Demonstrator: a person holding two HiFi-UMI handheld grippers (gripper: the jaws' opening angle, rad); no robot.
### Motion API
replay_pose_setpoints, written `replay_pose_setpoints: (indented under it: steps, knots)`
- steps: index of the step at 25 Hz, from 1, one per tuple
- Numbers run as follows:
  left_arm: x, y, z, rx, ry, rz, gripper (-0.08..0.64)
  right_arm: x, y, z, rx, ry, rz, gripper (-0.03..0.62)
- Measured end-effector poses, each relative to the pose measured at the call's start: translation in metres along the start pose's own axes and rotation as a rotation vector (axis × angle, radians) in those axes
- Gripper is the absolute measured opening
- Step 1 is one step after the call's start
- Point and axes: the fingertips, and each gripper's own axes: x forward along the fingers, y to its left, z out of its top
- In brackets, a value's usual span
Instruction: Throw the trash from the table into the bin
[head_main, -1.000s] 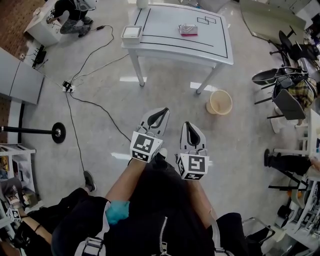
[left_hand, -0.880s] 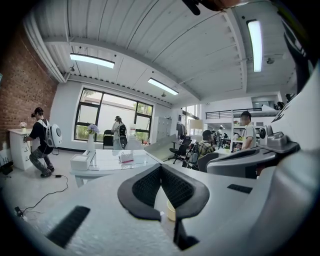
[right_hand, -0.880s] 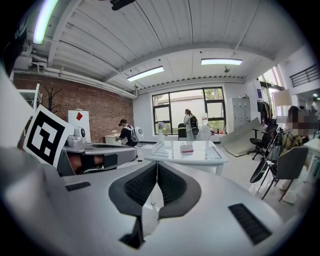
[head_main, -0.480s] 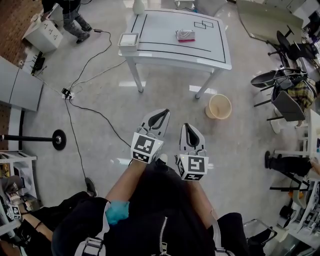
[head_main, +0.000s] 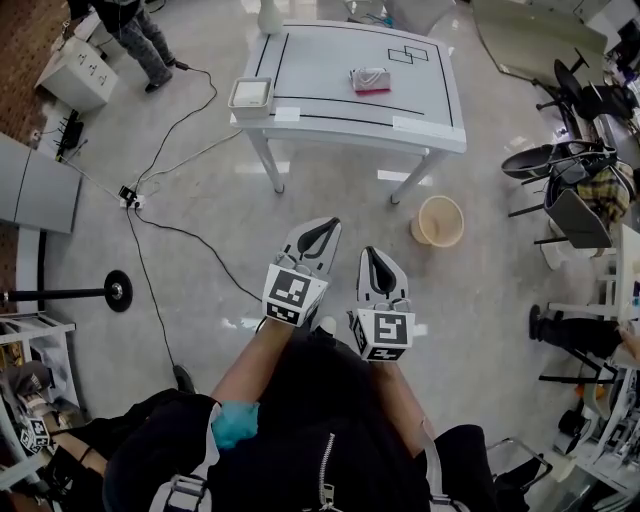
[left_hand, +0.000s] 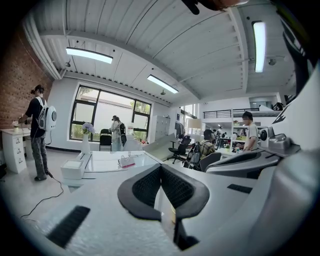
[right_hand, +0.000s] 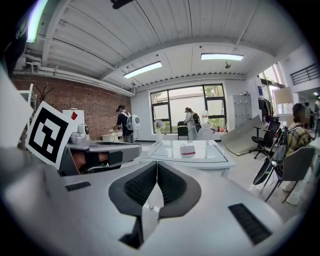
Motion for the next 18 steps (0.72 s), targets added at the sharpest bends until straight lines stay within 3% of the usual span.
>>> replay_pose_setpoints:
  steps: [18]
  knots:
    - [0.081, 0.104, 0.031, 0.0, -0.012, -0.044, 0.008, 0.123, -0.013, 0.05, -0.005, -0.004, -0.045, 0.011]
